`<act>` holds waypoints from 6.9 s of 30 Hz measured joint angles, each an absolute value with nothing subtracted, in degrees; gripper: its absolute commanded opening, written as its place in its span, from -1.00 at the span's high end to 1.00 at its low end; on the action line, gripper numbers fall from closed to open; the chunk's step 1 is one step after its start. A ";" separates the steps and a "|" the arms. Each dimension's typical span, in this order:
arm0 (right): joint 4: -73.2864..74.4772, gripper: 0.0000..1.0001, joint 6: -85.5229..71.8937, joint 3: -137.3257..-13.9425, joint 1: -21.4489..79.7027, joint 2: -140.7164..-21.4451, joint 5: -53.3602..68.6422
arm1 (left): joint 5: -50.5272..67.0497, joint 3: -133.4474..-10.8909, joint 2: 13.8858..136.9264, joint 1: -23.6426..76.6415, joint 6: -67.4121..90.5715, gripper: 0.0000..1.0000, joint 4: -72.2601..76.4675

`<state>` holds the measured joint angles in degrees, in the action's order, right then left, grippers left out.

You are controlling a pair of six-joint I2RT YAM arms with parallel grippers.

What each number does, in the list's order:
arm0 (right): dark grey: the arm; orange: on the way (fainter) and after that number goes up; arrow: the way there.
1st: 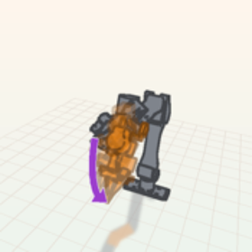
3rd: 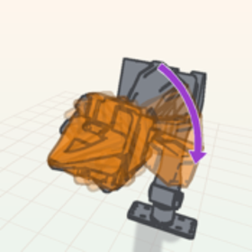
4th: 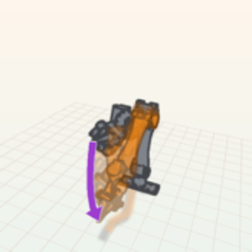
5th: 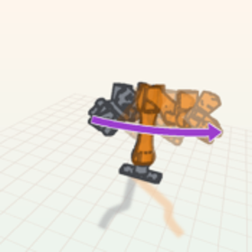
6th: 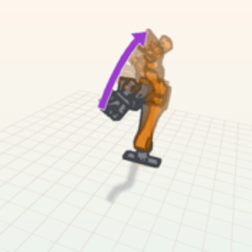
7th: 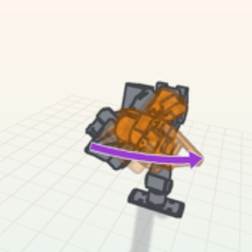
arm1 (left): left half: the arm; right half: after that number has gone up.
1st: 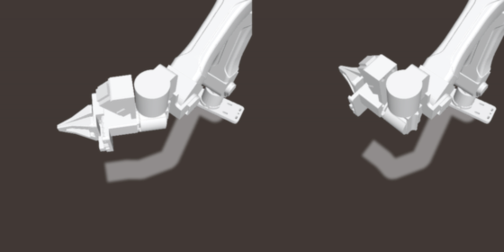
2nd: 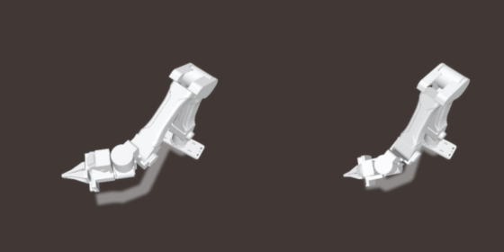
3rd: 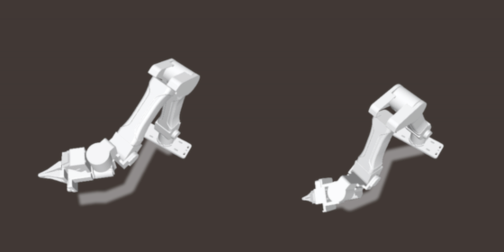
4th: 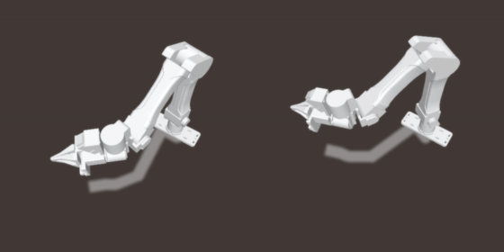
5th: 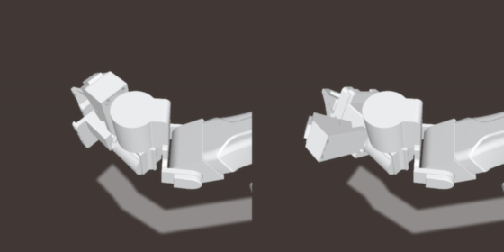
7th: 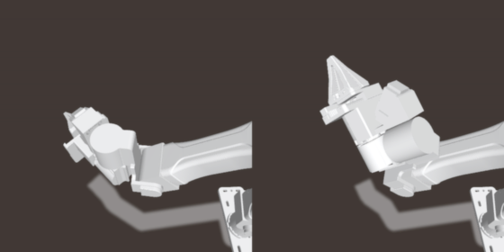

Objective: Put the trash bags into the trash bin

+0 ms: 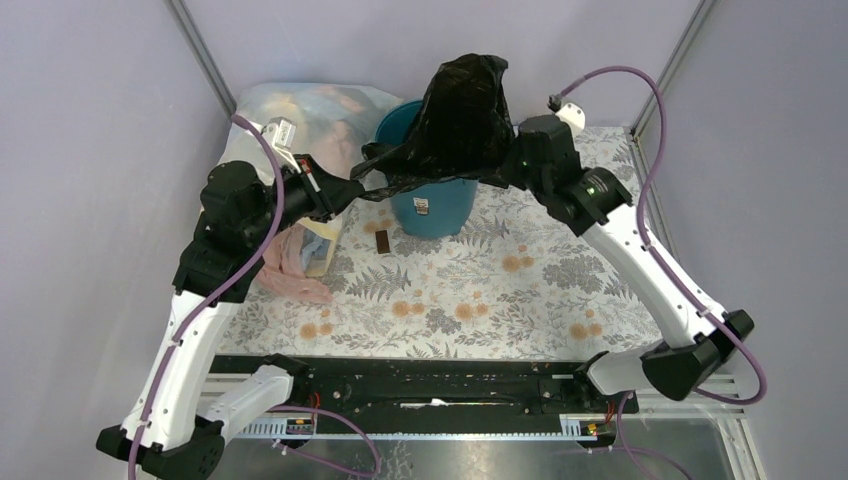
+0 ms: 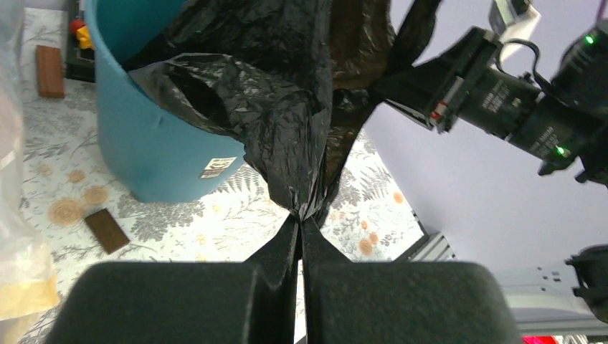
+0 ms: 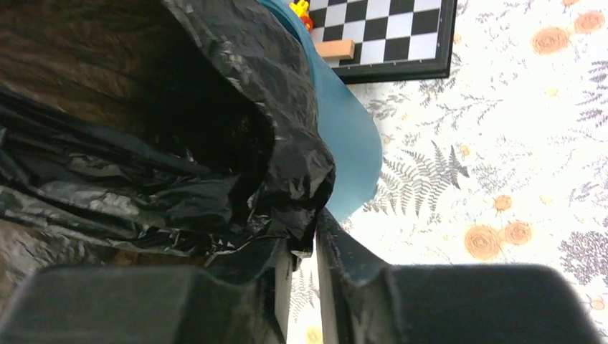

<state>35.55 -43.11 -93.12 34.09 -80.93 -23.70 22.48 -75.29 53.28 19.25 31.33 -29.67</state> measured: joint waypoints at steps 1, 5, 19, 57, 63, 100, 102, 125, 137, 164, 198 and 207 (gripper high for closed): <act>35.14 0.42 -43.29 -91.57 34.09 -79.85 -23.31 | 21.74 -75.26 53.21 19.25 31.16 1.00 -30.28; 32.40 0.30 -43.81 -84.16 34.09 -76.44 -22.41 | 17.98 -74.91 53.21 19.25 30.17 1.00 -32.10; 22.31 -0.30 -37.36 -70.17 34.06 -77.52 -16.88 | 3.79 -61.71 56.77 18.96 30.04 1.00 -30.81; 22.11 -0.23 0.25 -93.86 35.46 -82.19 9.30 | 1.45 -57.17 58.39 18.26 28.32 1.00 -19.31; 23.24 0.81 1.08 -96.42 36.56 -83.99 8.32 | -1.87 -57.17 59.72 18.26 27.90 1.00 -21.08; 18.65 0.31 -16.45 -92.58 15.05 -98.91 -1.23 | -6.50 -54.17 73.87 15.75 38.00 1.00 -5.02; 18.28 0.18 -16.25 -91.98 14.83 -99.04 0.84 | -5.52 -54.28 74.91 15.46 37.91 0.96 -4.05; 12.32 -0.70 3.14 -92.92 18.22 -81.06 23.57 | -5.67 -55.55 65.95 14.13 37.30 0.86 -4.19; 19.64 -0.49 13.26 -107.70 23.24 -94.61 25.32 | -6.13 -61.10 66.06 14.13 35.92 0.86 -5.39; 22.79 1.00 12.80 -117.03 23.64 -103.42 22.46 | -8.62 -64.79 70.02 12.71 34.61 0.87 -7.84; 16.01 1.00 -4.14 -136.44 18.28 -127.85 12.69 | 7.73 -89.56 98.45 5.82 33.93 1.00 -15.70; 19.07 1.00 -6.37 -135.61 16.38 -130.34 17.04 | 15.57 -95.11 108.14 6.17 33.78 1.00 -19.27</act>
